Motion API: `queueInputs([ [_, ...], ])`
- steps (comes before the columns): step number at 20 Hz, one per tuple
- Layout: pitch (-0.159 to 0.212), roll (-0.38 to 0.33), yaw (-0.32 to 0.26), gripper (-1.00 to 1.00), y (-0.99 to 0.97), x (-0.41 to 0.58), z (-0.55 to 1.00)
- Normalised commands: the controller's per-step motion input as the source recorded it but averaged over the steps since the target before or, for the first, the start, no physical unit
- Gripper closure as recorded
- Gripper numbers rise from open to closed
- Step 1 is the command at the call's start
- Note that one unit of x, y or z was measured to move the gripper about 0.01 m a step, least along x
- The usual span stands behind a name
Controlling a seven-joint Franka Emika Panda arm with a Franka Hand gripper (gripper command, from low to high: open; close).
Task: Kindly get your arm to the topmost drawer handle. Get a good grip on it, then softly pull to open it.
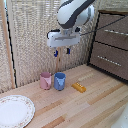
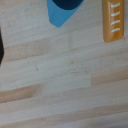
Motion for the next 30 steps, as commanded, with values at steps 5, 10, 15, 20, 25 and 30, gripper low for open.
queueInputs([
  [5,0.100,-0.137,0.060,-1.00,-0.22,-0.038,0.55],
  [10,-0.002,-0.197,0.150,-1.00,-0.19,-0.081,0.48],
  [15,-0.039,-0.325,0.114,-1.00,-0.27,-0.013,0.08],
  [20,-0.084,-0.375,0.119,-1.00,-0.26,-0.001,-0.03],
  [25,-0.067,-0.375,0.100,-1.00,-0.26,0.000,-0.08],
  [30,-0.056,-0.375,0.098,-1.00,-0.26,0.000,-0.06],
])
